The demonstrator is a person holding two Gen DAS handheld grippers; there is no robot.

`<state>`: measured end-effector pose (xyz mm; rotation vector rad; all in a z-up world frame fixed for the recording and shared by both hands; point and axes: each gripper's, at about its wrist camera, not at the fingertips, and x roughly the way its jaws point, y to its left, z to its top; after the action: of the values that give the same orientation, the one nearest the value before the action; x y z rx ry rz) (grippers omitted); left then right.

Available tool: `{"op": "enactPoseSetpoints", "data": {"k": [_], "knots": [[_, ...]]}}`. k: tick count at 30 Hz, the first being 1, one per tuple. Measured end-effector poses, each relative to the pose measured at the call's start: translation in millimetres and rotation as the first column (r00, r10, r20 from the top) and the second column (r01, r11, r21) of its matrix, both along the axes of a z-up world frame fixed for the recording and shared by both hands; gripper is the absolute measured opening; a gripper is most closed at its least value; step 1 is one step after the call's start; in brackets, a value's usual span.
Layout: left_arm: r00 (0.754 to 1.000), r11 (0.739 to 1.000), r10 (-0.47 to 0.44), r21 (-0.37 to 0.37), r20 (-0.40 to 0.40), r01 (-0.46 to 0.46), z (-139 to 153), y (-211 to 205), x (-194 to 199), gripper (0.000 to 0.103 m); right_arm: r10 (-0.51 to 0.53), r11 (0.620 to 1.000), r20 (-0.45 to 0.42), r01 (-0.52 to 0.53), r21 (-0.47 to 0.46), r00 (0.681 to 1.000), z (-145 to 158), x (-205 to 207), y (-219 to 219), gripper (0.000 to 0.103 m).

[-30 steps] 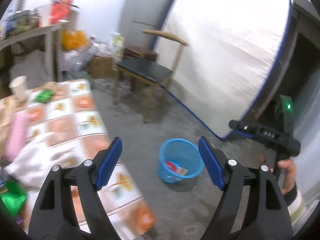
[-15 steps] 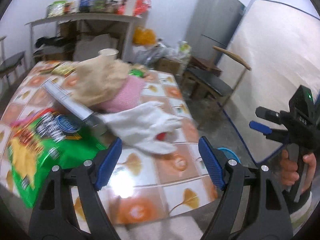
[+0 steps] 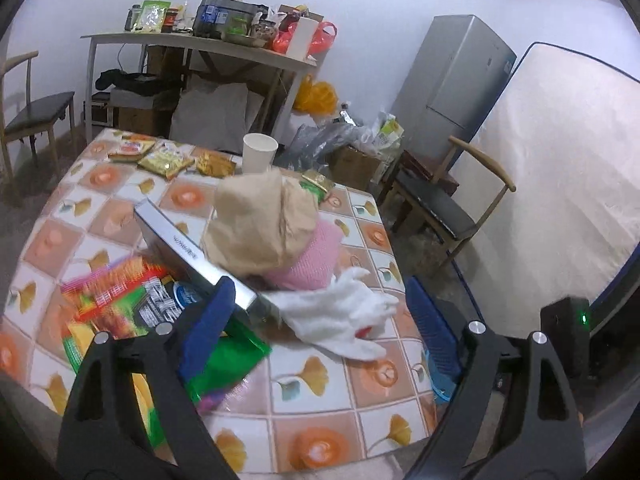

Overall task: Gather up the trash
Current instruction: 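Grasp the brown paper bag with the left tool and lift it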

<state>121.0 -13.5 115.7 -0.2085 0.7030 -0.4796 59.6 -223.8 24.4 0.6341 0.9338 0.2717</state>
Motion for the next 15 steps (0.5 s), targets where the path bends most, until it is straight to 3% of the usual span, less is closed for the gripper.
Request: {"op": "enactPoseSetpoints", "data": {"k": [4, 10, 15], "knots": [[0.999, 0.999, -0.013, 0.040, -0.033, 0.014, 0.5, -4.7, 23.0, 0.083, -0.004, 1.000, 0.002, 0.004, -0.014, 1.000, 5.8, 5.0, 4.9, 0.081], [0.999, 0.985, -0.004, 0.170, -0.049, 0.012, -19.6, -28.3, 68.7, 0.083, -0.050, 0.998, 0.011, 0.050, -0.037, 0.999, 10.4, 22.5, 8.7, 0.081], [0.997, 0.983, -0.003, 0.184, -0.083, 0.018, -41.5, -38.6, 101.7, 0.079, -0.059, 0.997, -0.023, 0.058, -0.043, 0.998, 3.0, 41.4, 17.9, 0.081]]}}
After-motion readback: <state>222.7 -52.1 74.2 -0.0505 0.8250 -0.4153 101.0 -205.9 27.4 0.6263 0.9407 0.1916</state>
